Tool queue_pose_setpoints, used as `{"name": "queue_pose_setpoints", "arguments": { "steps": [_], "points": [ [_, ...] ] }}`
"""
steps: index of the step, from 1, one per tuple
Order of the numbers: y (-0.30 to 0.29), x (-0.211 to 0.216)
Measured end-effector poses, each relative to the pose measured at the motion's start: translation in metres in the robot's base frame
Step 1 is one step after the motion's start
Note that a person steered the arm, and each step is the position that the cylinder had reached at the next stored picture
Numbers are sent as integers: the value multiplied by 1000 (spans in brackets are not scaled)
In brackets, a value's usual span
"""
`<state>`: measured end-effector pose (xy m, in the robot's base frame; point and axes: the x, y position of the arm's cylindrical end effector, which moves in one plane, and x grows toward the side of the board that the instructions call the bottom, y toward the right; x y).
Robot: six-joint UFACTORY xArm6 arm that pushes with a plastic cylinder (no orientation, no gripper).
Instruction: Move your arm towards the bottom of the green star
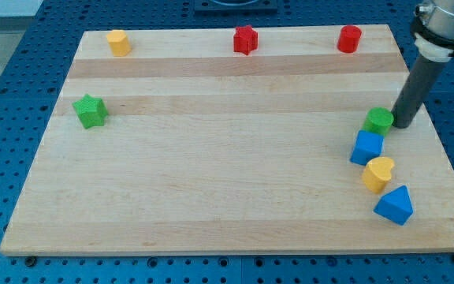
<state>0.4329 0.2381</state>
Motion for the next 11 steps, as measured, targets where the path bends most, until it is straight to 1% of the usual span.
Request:
{"name": "queue_pose_setpoints", "arguments": {
  "steps": [1, 3, 4, 5, 8, 9, 10, 11],
  "points": [
    [-14, 0],
    [-19, -1],
    [-19, -19],
    [-35, -37],
    [-173, -37],
    [-208, -18],
    [-252, 12],
    [-308, 35]
  ]
}}
